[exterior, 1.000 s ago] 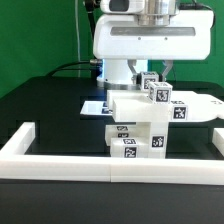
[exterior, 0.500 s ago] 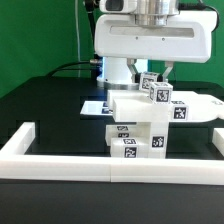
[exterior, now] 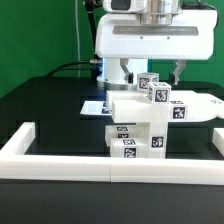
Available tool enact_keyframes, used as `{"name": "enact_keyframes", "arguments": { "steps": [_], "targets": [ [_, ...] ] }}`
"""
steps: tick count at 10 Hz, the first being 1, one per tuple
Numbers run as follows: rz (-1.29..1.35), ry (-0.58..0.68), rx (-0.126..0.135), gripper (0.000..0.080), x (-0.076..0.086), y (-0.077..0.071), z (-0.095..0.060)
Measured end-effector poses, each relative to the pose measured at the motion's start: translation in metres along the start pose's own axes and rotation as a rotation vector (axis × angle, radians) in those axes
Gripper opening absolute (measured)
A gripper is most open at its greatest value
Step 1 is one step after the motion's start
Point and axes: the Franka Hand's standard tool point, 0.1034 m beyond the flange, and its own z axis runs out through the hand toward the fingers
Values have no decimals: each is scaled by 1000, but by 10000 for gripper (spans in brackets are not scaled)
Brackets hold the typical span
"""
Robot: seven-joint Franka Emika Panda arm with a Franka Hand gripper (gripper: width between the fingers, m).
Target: Assemble chair
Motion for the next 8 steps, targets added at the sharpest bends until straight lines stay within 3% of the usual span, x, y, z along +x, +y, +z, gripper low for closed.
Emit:
{"name": "enact_keyframes", "arguments": {
  "steps": [8],
  "targets": [
    [-609, 1, 0, 649, -2, 5, 0]
  ]
}}
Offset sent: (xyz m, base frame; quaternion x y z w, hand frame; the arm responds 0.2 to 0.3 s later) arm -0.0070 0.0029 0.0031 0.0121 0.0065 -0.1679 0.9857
